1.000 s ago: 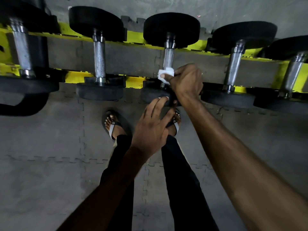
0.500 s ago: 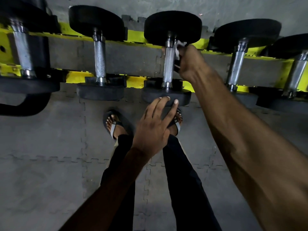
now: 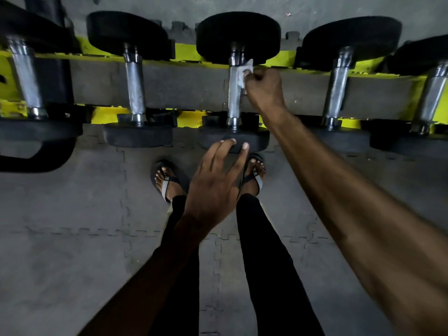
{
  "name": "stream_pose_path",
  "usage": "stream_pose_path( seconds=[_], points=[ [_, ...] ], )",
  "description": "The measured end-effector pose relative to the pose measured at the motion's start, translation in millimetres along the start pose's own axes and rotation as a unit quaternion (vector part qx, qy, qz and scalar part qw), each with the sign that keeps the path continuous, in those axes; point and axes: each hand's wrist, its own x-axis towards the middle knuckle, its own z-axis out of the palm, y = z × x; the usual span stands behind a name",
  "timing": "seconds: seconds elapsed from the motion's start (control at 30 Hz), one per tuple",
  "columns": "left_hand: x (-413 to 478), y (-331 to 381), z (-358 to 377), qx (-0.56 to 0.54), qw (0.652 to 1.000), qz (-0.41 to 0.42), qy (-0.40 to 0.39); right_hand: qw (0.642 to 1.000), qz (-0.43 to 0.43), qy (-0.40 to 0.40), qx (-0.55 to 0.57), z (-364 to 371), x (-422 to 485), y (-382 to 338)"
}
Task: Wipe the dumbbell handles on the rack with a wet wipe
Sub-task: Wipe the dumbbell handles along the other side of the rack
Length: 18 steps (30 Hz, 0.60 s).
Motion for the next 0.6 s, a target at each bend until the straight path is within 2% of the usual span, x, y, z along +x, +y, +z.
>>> stream_pose_path(
  seconds=[0.1,0.17,0.3,0.4,0.47,0.53,0.6],
  points=[
    [-1.2,1.9,1.0,0.003,1.000,-0.006,-0.018,0.987,-0.098,0.042,-0.124,-9.2,-15.8,8.1],
    [-0.5,6.0,0.7,0.009,1.000,-0.015,-0.019,0.979,-0.123,0.029,-0.162,-18.1,-21.0,9.3],
    [2.1,25.1,-3.8,-0.002,0.999,-0.051,-0.010,0.989,-0.118,-0.035,-0.081,-51.3,-25.4,13.0],
    [6.0,50.3,-1.1,-0.038,0.998,-0.052,-0.008,0.986,-0.157,-0.006,-0.056,-96.4,-29.6,20.9],
    [12.9,73.2,6.6,-0.068,0.997,-0.026,-0.026,0.977,-0.179,0.052,-0.101,-135.3,-30.7,33.5],
    [23.1,96.2,18.1,-0.080,0.995,-0.007,-0.066,0.972,-0.162,0.109,-0.133,-170.0,-30.7,50.9],
    [34.5,116.9,31.7,-0.066,0.992,0.006,-0.105,0.975,-0.146,0.107,-0.128,-189.3,-31.8,69.2]
  ],
)
